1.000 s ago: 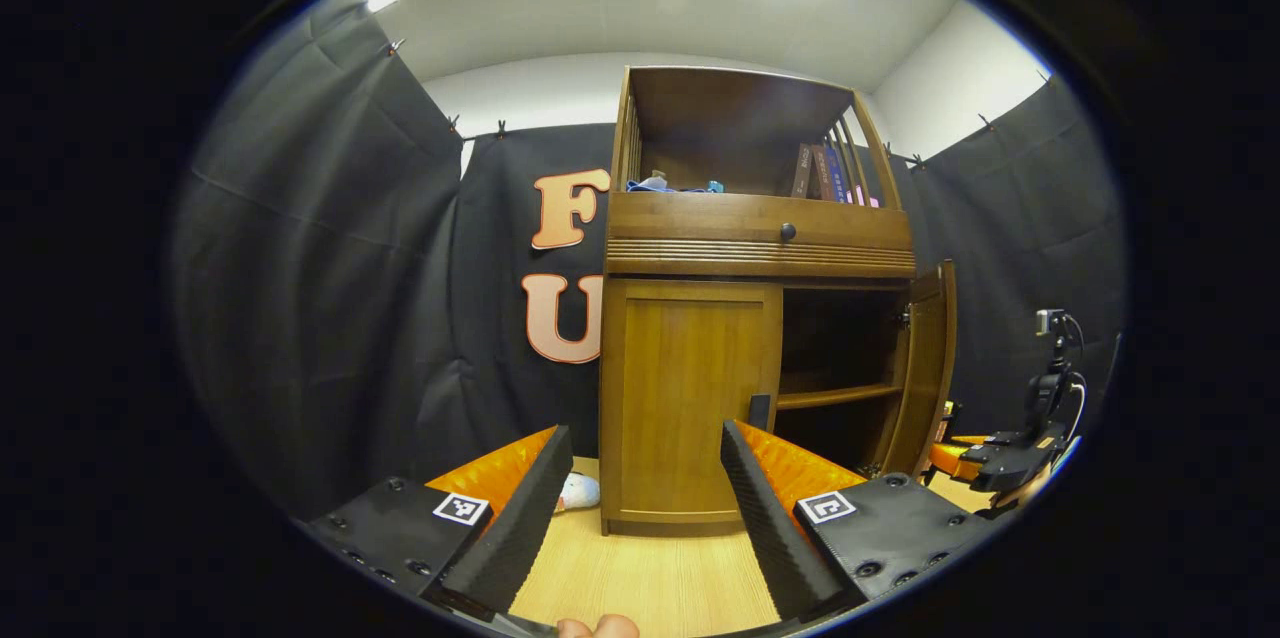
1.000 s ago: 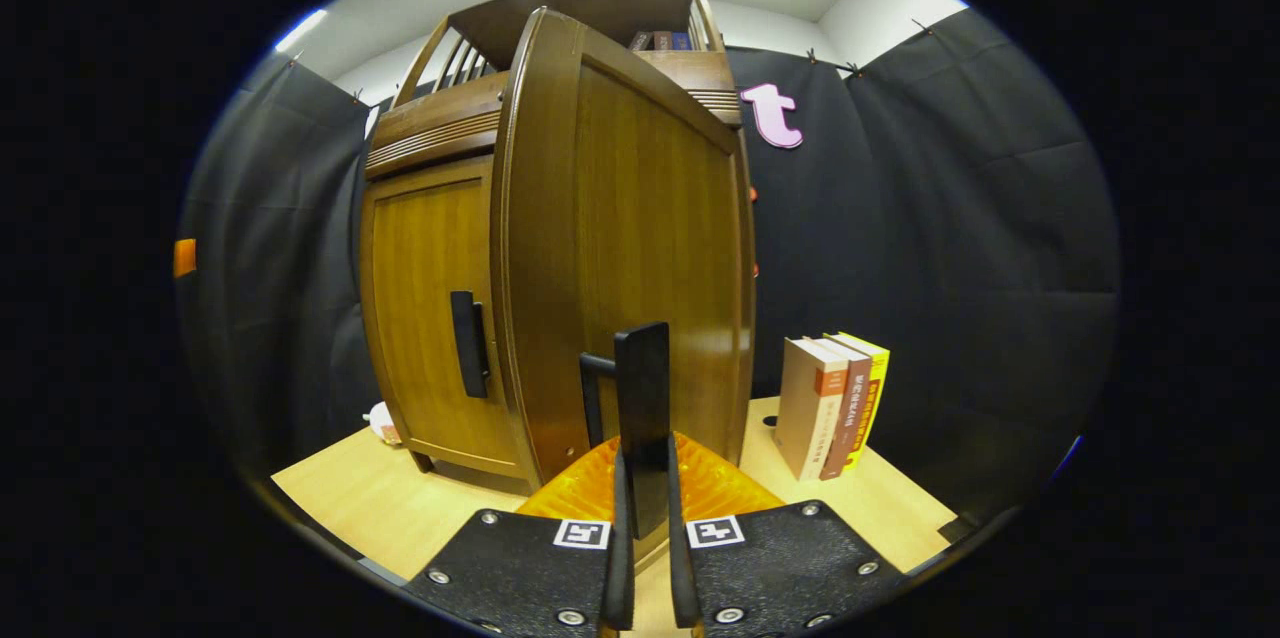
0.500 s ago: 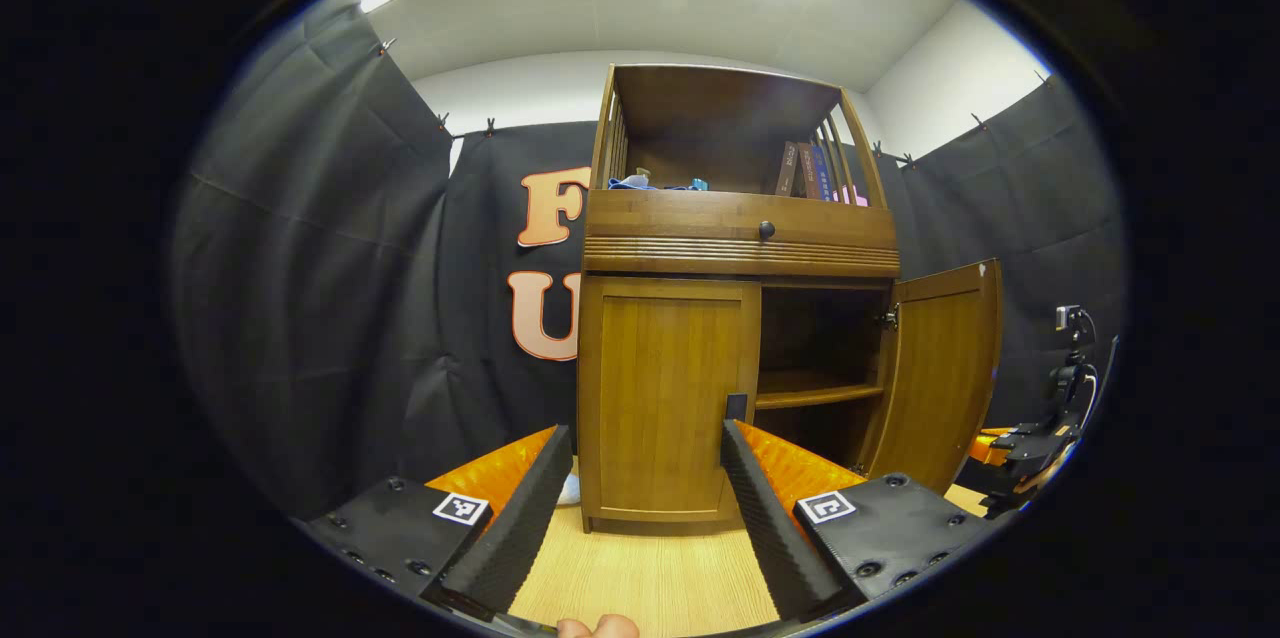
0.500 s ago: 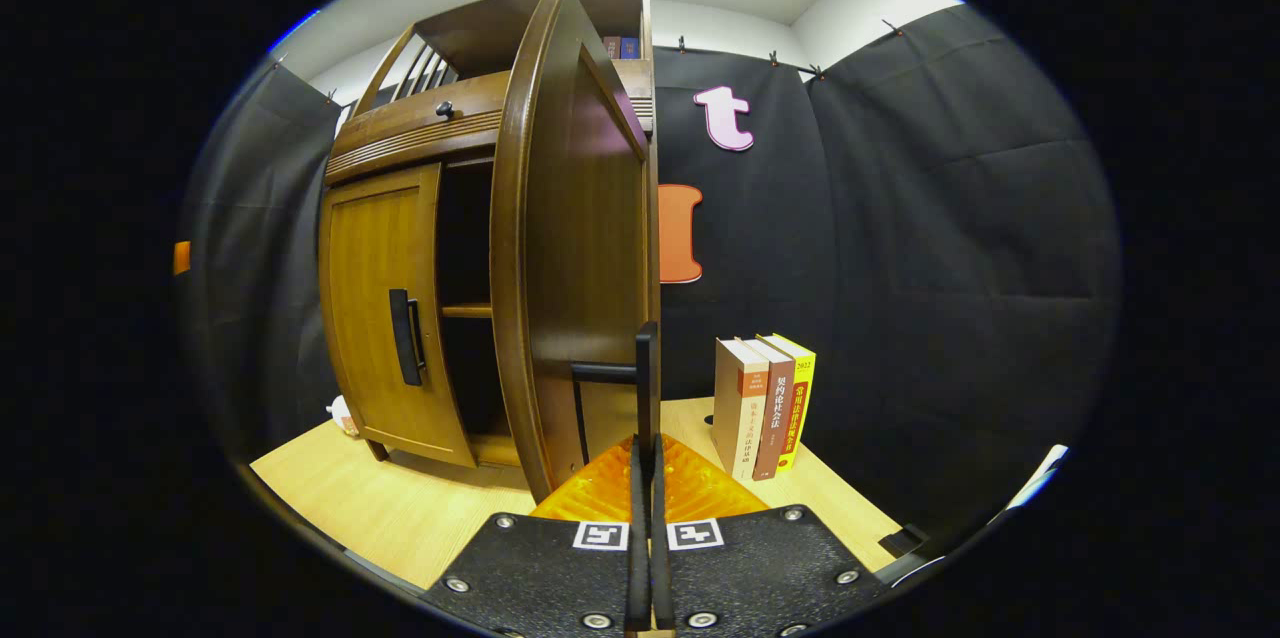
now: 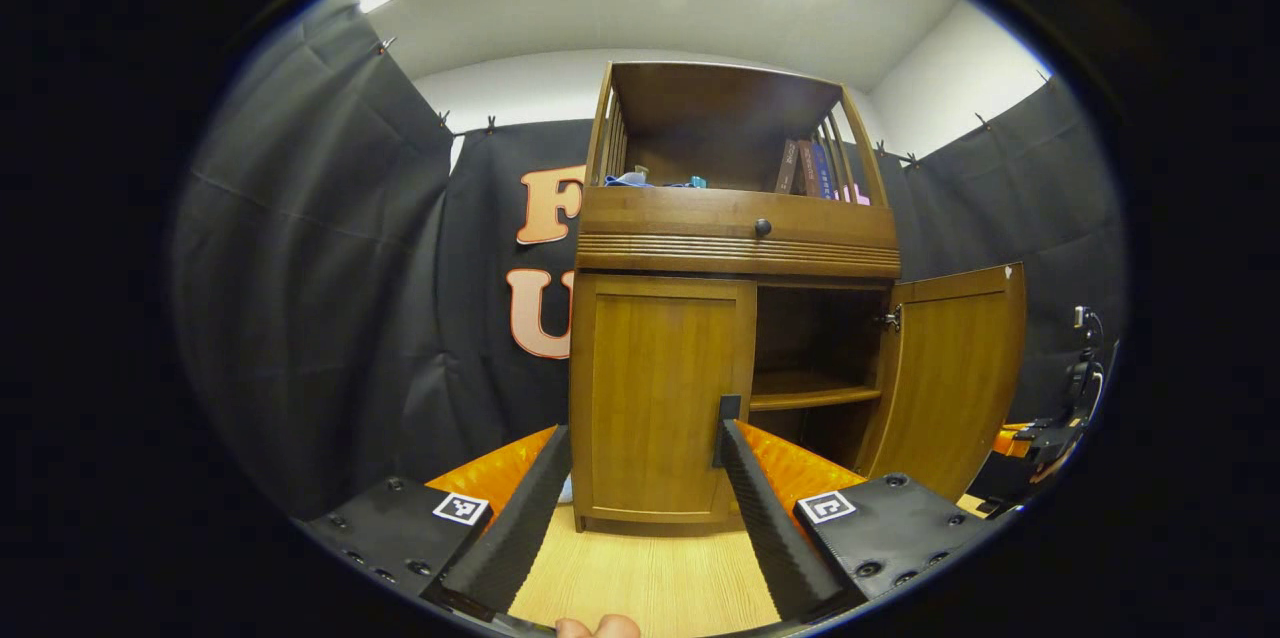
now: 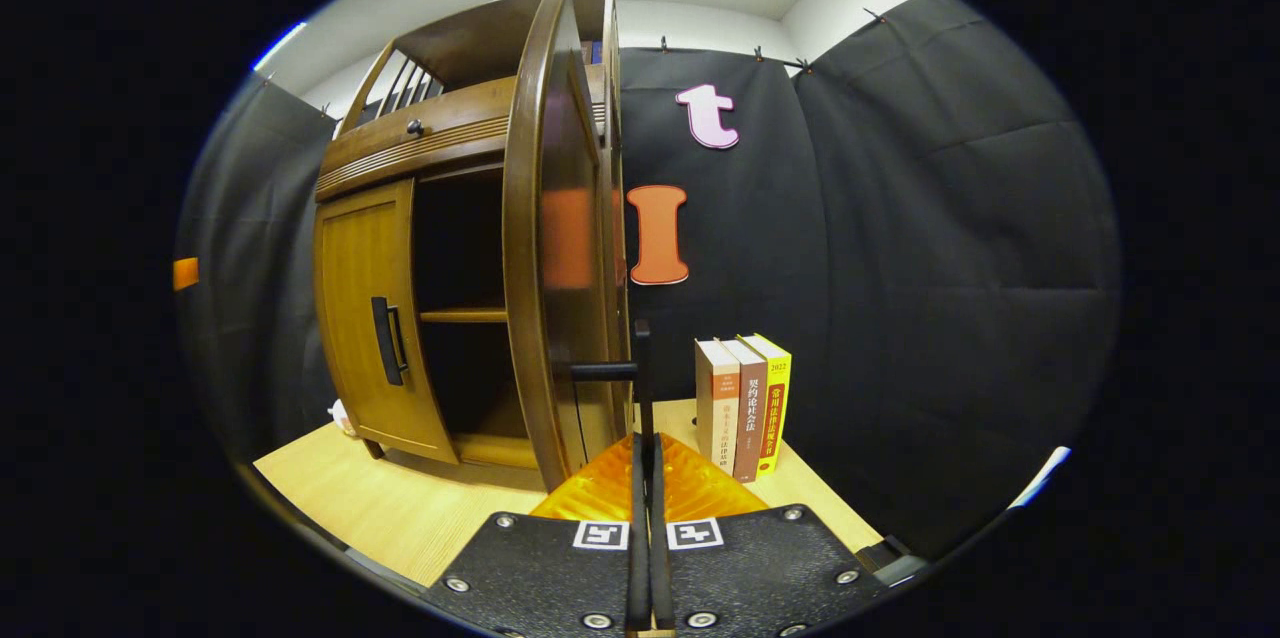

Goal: Open the right door of the double-door shoe cabinet with the right hand, and open the left door with the left hand.

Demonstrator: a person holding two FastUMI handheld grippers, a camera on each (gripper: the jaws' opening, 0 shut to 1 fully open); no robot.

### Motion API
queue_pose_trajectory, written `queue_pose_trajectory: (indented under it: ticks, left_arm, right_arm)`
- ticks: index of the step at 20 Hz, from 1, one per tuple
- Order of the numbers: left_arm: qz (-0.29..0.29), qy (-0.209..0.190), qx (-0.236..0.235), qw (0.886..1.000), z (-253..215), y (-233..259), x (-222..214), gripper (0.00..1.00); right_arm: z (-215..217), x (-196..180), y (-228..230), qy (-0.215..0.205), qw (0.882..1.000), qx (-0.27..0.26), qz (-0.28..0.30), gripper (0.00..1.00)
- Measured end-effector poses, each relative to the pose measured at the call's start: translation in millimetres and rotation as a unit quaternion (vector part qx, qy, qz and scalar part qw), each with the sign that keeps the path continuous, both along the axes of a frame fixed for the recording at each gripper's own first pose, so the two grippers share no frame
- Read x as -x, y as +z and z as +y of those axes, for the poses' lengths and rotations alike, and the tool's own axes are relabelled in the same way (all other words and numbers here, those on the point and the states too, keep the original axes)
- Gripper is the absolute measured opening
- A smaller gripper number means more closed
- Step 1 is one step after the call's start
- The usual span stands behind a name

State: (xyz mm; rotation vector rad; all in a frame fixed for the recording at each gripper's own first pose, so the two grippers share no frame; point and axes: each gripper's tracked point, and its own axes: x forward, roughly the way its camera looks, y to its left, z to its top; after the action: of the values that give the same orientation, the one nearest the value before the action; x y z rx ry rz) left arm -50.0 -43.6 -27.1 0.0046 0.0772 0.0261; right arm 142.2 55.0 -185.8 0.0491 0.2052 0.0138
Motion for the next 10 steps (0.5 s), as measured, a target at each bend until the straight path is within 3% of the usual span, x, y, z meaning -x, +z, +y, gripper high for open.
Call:
queue_pose_trajectory:
  ticks: [2,4,5,6,10]
  left_arm:
    - [0.003,-0.001,-0.003,1.000,-6,-4,-3,0.99]
    - [0.003,-0.007,-0.002,1.000,-15,-5,-7,0.99]
    - [0.004,-0.012,0.001,1.000,-20,-6,-8,0.94]
    - [0.006,-0.017,0.006,1.000,-24,-9,-10,0.99]
    - [0.003,-0.036,0.023,0.999,-47,-14,-25,0.99]
  right_arm:
    - [-4,0,0,-0.001,1.000,0.004,-0.004,0.05]
    - [-7,0,0,-0.003,1.000,0.007,-0.006,0.05]
    - [-10,2,1,-0.007,1.000,0.009,-0.005,0.00]
    - [-10,5,4,-0.003,1.000,0.005,-0.010,0.00]
    - [-19,4,13,-0.024,0.999,0.005,-0.036,0.00]
